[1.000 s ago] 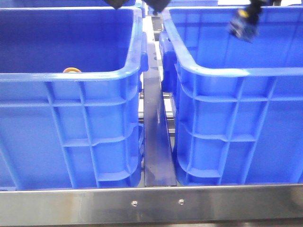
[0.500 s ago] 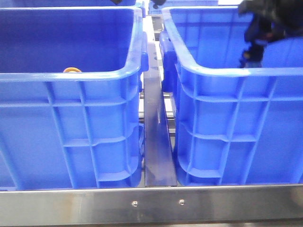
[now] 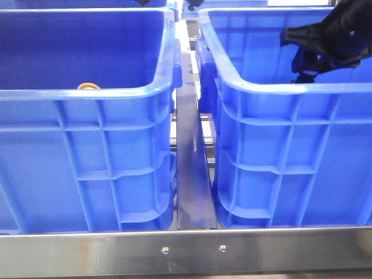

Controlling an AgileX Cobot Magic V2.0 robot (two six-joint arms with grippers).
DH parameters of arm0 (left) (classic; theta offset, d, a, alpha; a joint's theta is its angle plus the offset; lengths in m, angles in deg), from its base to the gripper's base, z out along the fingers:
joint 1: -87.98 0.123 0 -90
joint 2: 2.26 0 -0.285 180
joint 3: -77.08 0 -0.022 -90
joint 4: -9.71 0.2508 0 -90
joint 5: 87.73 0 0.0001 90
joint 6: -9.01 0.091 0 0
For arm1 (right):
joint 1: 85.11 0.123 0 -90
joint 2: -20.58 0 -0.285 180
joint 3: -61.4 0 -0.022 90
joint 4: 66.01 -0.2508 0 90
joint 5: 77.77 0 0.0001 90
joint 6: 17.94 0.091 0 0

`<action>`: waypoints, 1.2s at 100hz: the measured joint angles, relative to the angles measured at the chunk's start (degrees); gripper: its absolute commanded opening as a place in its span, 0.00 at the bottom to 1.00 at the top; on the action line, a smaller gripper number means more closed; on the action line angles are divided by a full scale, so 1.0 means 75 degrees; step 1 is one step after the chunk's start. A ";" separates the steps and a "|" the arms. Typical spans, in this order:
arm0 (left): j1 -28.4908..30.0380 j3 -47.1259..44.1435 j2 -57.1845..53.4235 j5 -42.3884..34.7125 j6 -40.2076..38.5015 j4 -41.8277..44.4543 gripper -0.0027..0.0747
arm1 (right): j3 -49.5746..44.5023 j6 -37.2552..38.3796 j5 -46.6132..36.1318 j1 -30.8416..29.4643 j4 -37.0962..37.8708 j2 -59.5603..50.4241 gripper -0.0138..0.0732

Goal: Pick red and yellow buttons and place in box
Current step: 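Lower the red button into the empty bin and open the right gripper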

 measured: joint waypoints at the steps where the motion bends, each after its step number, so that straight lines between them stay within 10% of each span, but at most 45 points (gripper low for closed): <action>1: 0.0000 0.0000 0.0000 0.0000 0.0000 0.0000 0.74 | 0.0000 0.0000 0.0000 0.0000 0.0000 0.0013 0.41; 35: 0.0000 0.0000 -0.0012 0.0000 0.0000 0.0000 0.74 | 0.0036 0.0000 0.0041 0.0000 0.0000 0.0088 0.79; 86: 0.0000 0.0000 -0.0204 -0.0104 -0.0041 0.0060 0.74 | -0.0390 0.0000 0.0187 0.0000 0.0000 -0.1022 0.79; 120: 0.1094 0.0000 -0.1021 -0.0030 -0.1976 0.0894 0.74 | -0.2159 0.0000 0.0126 0.0000 0.0000 -0.3231 0.73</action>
